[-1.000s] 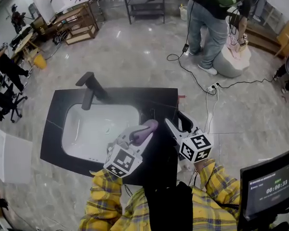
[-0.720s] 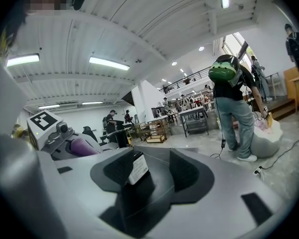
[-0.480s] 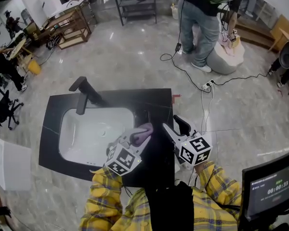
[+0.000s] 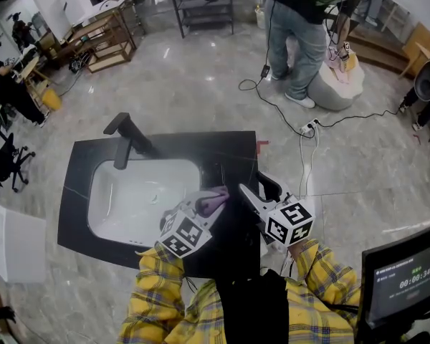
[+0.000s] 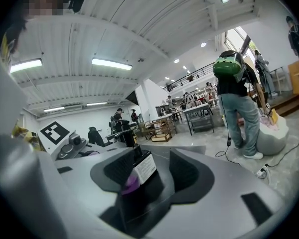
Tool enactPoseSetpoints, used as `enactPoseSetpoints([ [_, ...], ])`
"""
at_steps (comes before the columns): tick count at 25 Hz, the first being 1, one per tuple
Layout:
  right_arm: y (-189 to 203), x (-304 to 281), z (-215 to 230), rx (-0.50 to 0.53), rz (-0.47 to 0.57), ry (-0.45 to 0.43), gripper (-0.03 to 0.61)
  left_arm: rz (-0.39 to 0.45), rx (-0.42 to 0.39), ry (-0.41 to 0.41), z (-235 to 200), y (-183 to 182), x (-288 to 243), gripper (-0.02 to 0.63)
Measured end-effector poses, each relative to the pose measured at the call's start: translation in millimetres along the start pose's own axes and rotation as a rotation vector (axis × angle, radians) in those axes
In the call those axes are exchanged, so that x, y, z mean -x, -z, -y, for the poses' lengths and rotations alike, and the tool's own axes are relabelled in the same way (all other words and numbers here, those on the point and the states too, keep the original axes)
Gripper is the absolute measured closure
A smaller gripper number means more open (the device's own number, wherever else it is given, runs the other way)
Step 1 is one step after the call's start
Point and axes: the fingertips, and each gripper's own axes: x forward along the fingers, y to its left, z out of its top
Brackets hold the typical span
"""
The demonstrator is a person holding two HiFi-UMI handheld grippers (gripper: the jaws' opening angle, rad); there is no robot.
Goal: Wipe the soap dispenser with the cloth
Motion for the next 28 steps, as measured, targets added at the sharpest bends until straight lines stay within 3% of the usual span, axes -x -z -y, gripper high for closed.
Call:
enactPoseSetpoints([
  [16, 4.8, -12.8, -18.1, 0.022, -0.036, -0.063, 0.364, -0.006, 0.127, -0.009, -2.6, 11.4, 9.9, 0.571],
  [28, 7.4, -22.5, -31.9, 0.027, -0.028, -0.099, 0.364, -0.028, 0.181, -0.109, -13.6, 33.5, 28.9, 0.571],
])
